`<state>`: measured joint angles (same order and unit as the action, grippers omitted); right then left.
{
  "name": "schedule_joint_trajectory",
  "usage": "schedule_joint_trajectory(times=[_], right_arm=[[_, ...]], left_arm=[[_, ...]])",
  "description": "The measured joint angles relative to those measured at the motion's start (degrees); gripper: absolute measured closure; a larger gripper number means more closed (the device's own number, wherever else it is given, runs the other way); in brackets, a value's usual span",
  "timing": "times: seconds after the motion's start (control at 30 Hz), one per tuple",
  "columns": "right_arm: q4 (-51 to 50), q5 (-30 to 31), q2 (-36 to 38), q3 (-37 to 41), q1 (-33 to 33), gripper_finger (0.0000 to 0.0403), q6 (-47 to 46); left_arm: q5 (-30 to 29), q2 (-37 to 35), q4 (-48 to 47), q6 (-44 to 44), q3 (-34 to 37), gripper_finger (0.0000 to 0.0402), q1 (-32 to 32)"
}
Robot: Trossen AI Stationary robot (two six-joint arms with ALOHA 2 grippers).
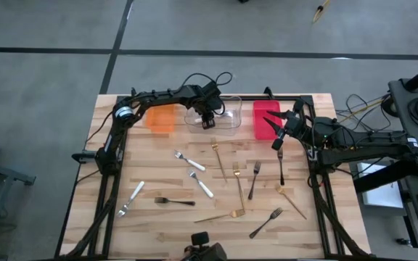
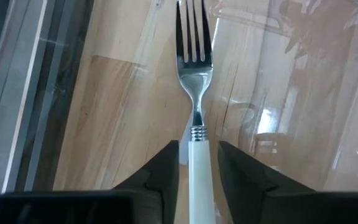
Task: Sort silverware by color (type)
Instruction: Put the white fork into the transparent bin, then put the black fork into the red bin
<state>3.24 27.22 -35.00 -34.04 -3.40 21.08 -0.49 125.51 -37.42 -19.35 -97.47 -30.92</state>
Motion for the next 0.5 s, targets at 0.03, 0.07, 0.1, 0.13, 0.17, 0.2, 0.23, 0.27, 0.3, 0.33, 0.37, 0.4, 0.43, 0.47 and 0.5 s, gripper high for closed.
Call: schedule_joint_trajectory(times=[0.03, 0.07, 0.1, 0.13, 0.17, 0.2, 0.23, 0.27, 0.3, 0.33, 0.37, 0.4, 0.43, 0.47, 0.5], right_arm=[[-0.02, 0.00, 0.00, 0.00, 0.00, 0.0303, 0.02], [0.00, -0.02, 0.00, 0.00, -0.02, 0.0303, 0.02], [0.00, -0.01, 0.00, 0.00, 0.00, 0.0303, 0.02], [0.00, 0.00, 0.00, 0.00, 0.00, 0.0303, 0.00], [-0.01, -0.02, 0.00, 0.00, -0.02, 0.0303, 0.00], [-0.01, 0.00, -0.01, 0.00, -0.01, 0.0303, 0.00], [0.00, -0.02, 0.00, 0.00, -0.02, 0.0303, 0.00], [0.00, 0.00, 0.00, 0.00, 0.00, 0.0303, 0.01], [-0.02, -0.02, -0.01, 0.00, 0.00, 0.0303, 0.00], [-0.02, -0.02, 0.00, 0.00, 0.00, 0.0303, 0.01], [-0.02, 0.00, -0.02, 0.00, 0.00, 0.0303, 0.00], [0.00, -0.02, -0.01, 0.00, -0.01, 0.0303, 0.00], [-0.02, -0.01, 0.00, 0.00, -0.01, 0.0303, 0.01], [0.00, -0.02, 0.00, 0.00, -0.01, 0.0303, 0.00], [0.00, -0.02, 0.00, 0.00, -0.02, 0.0303, 0.00]], left_arm=[[0.00, 0.00, 0.01, 0.00, 0.00, 0.0295, 0.00], [0.00, 0.00, -0.01, 0.00, 0.00, 0.0289, 0.00], [0.00, 0.00, 0.00, 0.00, 0.00, 0.0283, 0.00], [0.00, -0.01, 0.01, 0.00, 0.00, 0.0277, 0.00], [-0.02, -0.16, -0.07, 0.00, 0.00, 0.0273, 0.00], [-0.18, -0.24, -0.09, -0.02, 0.00, 0.0269, 0.00], [-0.38, -0.43, -0.14, -0.04, 0.00, 0.0266, 0.00], [-0.59, -0.64, -0.19, -0.05, 0.01, 0.0263, 0.00], [-0.70, -0.98, -0.26, -0.03, 0.02, 0.0261, 0.00], [-0.74, -1.39, -0.48, -0.01, 0.02, 0.0261, -0.02], [-0.76, -1.74, -0.57, 0.00, 0.02, 0.0260, -0.02], [-0.76, -2.17, -0.49, 0.03, 0.02, 0.0260, -0.04], [-0.76, -2.49, -0.65, 0.20, 0.02, 0.0260, -0.11], [-0.75, -2.76, -0.73, 0.23, 0.02, 0.0260, -0.11], [-0.74, -3.14, -0.83, 0.28, 0.02, 0.0260, -0.11]])
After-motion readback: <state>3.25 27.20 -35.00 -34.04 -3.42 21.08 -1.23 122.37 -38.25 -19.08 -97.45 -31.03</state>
